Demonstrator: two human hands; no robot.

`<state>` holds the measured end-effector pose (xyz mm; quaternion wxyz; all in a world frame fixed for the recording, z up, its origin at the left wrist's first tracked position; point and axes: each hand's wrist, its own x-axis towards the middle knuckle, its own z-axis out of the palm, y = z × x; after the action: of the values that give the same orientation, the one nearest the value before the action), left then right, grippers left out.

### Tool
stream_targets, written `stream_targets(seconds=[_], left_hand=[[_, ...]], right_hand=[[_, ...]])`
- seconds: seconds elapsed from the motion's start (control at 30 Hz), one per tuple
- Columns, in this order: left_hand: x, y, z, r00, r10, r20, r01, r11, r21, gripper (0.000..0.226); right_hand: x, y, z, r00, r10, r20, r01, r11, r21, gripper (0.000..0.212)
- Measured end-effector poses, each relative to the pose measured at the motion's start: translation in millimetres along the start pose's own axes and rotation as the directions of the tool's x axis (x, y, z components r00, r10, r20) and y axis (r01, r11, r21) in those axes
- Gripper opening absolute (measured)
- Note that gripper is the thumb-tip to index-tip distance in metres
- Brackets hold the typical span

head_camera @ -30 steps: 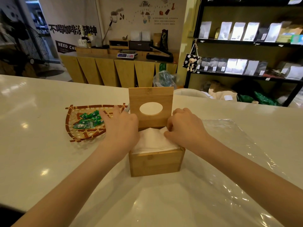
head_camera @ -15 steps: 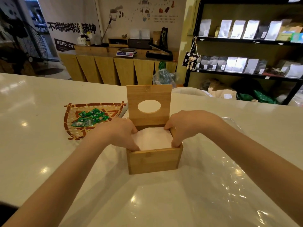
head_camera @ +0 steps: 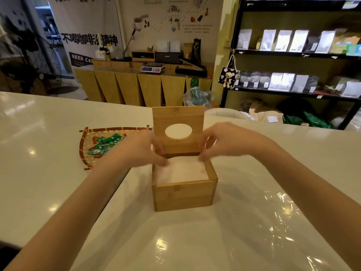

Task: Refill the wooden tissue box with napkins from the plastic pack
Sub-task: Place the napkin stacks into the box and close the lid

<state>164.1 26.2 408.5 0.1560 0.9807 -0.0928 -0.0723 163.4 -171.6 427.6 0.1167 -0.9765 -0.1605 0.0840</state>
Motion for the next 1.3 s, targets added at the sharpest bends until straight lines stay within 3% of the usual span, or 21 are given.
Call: stream_targets(seconds=[0.07,0.13,0.17,0.23,0.37,0.7,0.9,1.17,1.3], left_hand=[[-4.3,3.1,-17.8,0.959,0.003,-0.283,-0.059,0.98,-0.19,0.015],[-0.1,5.8,-29.4,0.883,0.023,-0.469,-0.167,0.949,-0.267,0.03],[3.1,8.8,-32.1,0.867,0.047,-0.496,-0.201,0.944,-0.262,0.045],[12.4,12.6,-30.2,0.876,0.115,-0.468,-0.232,0.952,-0.2,0.063],[25.5,9.9,-23.5,0.866,0.184,-0.465,-0.264,0.958,-0.113,0.042],[-17.0,-0.3,-4.6,0.761,0.36,-0.54,-0.433,0.901,-0.01,0.026],[-45.1,-23.0,34.8,0.721,0.492,-0.488,-0.601,0.794,-0.088,0.05],[-48.5,-37.9,65.6,0.751,0.495,-0.438,-0.6,0.788,-0.137,0.057],[-46.6,-42.2,71.0,0.722,0.546,-0.424,-0.626,0.777,-0.066,0.054]], right_hand=[[0.2,4.5,-15.2,0.959,0.04,-0.28,0.017,0.98,0.198,0.022],[7.4,4.7,-23.5,0.86,0.088,-0.504,0.061,0.96,0.272,0.027],[10.9,1.6,-24.2,0.833,0.075,-0.549,0.096,0.956,0.277,0.034],[17.8,-3.7,-19.8,0.851,0.008,-0.525,0.167,0.944,0.285,0.045],[22.9,-3.8,-12.1,0.857,-0.069,-0.51,0.2,0.958,0.207,0.03],[-19.7,10.7,11.0,0.781,-0.2,-0.591,0.411,0.878,0.245,0.022],[-45.9,23.2,56.5,0.782,-0.213,-0.586,0.46,0.832,0.311,0.032],[-48.2,30.6,92.6,0.733,-0.322,-0.599,0.543,0.807,0.23,0.042],[-45.9,32.8,102.8,0.723,-0.33,-0.607,0.541,0.817,0.199,0.044]])
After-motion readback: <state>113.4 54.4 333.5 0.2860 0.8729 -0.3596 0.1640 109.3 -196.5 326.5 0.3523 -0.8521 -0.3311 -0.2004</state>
